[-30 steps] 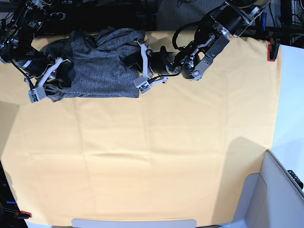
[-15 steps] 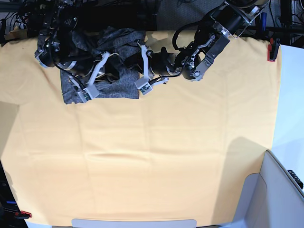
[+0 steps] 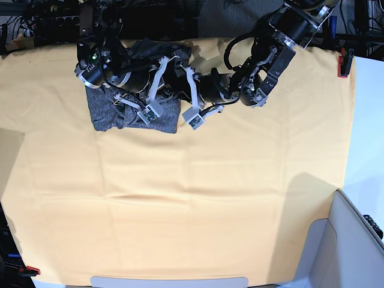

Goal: Fold the T-shirt properly
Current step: 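Pinch the bundle's edges with both grippers and fold it over, then release the bundle and pat it flat with the right gripper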

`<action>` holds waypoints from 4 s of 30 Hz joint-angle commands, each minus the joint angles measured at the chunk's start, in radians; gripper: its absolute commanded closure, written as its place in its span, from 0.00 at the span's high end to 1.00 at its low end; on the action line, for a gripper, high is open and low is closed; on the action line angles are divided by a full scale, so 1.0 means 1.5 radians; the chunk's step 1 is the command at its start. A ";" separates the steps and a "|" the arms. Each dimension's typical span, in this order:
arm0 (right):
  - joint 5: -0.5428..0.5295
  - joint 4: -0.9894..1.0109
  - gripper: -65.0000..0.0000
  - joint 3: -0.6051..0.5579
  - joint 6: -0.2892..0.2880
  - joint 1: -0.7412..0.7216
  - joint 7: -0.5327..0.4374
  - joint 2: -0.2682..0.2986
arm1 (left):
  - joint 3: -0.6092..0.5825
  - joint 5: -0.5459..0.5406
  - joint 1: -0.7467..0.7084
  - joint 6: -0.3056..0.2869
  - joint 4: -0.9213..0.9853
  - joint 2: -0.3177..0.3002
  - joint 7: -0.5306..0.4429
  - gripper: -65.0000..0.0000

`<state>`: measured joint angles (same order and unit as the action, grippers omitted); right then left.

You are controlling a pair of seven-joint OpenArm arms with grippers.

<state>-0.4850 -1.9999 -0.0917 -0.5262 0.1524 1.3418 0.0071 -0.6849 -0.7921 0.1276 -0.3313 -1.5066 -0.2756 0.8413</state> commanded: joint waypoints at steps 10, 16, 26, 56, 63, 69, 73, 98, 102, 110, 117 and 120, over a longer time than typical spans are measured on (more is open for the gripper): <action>0.018 0.014 0.00 -0.023 -0.002 -0.034 -0.059 -0.034 | 0.006 0.014 0.009 0.012 -0.008 -0.004 0.008 0.01; 0.026 0.049 0.00 -0.023 -0.002 -0.054 -0.059 -0.058 | 0.006 0.014 0.009 0.012 -0.008 -0.002 0.008 0.01; 0.024 0.120 0.00 -0.023 -0.002 -0.079 -0.060 -0.072 | 0.067 0.012 0.008 0.012 -0.029 -0.003 0.018 0.19; 0.026 0.123 0.00 -0.023 -0.002 -0.078 -0.060 -0.072 | 0.199 0.011 -0.024 0.011 -0.136 -0.005 0.071 0.42; 0.026 0.123 0.00 -0.023 -0.002 -0.078 -0.060 -0.072 | 0.242 0.015 -0.031 0.011 -0.160 -0.002 0.127 0.42; 0.027 0.123 0.00 -0.023 -0.001 -0.077 -0.060 -0.071 | 0.246 0.016 -0.041 0.011 -0.161 -0.006 0.129 0.42; 0.027 0.123 0.00 -0.023 -0.001 -0.076 -0.060 -0.068 | 0.246 0.016 -0.041 0.011 -0.161 -0.009 0.129 0.42; 0.026 0.077 0.47 -0.097 0.000 -0.130 -0.059 -0.068 | 0.317 0.016 -0.068 0.011 -0.179 -0.031 0.125 0.42; 0.029 0.045 0.47 -0.048 0.000 -0.142 -0.059 -0.061 | 0.318 0.016 -0.069 0.011 -0.177 -0.031 0.125 0.42; 0.023 -0.021 0.00 0.117 0.098 -0.101 -0.059 0.012 | 0.318 0.017 -0.087 0.011 -0.174 -0.031 0.123 0.42; 0.023 -0.035 0.00 0.115 0.181 -0.029 -0.060 0.043 | 0.317 0.017 -0.086 0.011 -0.174 -0.031 0.123 0.42; 0.023 -0.036 0.00 0.114 0.228 -0.003 -0.060 0.049 | 0.317 0.017 -0.085 0.011 -0.164 -0.031 0.123 0.42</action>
<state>-0.4412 -2.0335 0.0792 -0.1772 0.1566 1.2709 0.0776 -0.2138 -0.7547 -0.0151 -0.3141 -1.7424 -0.3138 1.0435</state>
